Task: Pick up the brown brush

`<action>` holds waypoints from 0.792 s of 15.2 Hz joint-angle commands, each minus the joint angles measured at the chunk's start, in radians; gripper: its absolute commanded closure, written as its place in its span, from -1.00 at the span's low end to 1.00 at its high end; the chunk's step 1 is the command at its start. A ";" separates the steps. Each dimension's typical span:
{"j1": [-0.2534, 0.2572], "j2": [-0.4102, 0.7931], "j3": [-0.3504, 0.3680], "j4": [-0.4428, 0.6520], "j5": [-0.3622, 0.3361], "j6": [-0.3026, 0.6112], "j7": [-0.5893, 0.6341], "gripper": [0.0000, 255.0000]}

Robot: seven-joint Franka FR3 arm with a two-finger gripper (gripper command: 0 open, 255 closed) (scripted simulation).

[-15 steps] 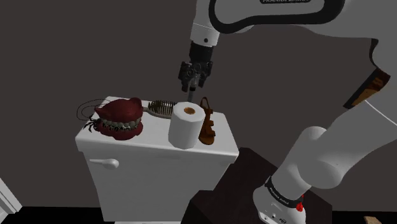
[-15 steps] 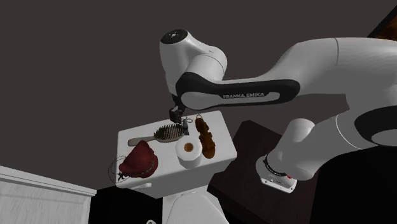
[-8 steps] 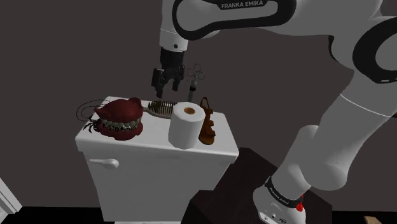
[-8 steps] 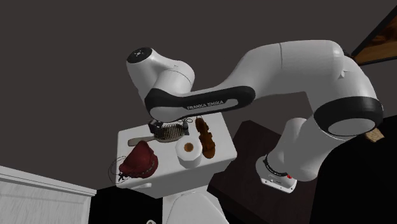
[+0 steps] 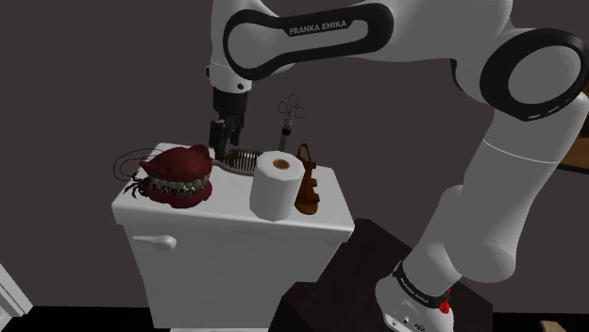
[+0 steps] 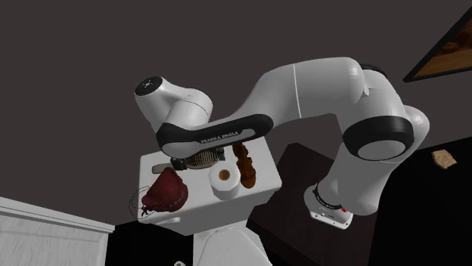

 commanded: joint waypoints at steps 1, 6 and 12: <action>0.000 0.009 0.000 -0.016 -0.001 0.025 -0.003 -1.00; 0.003 0.019 0.001 -0.039 -0.002 0.058 0.000 1.00; 0.007 0.025 0.003 -0.019 -0.004 0.045 0.006 1.00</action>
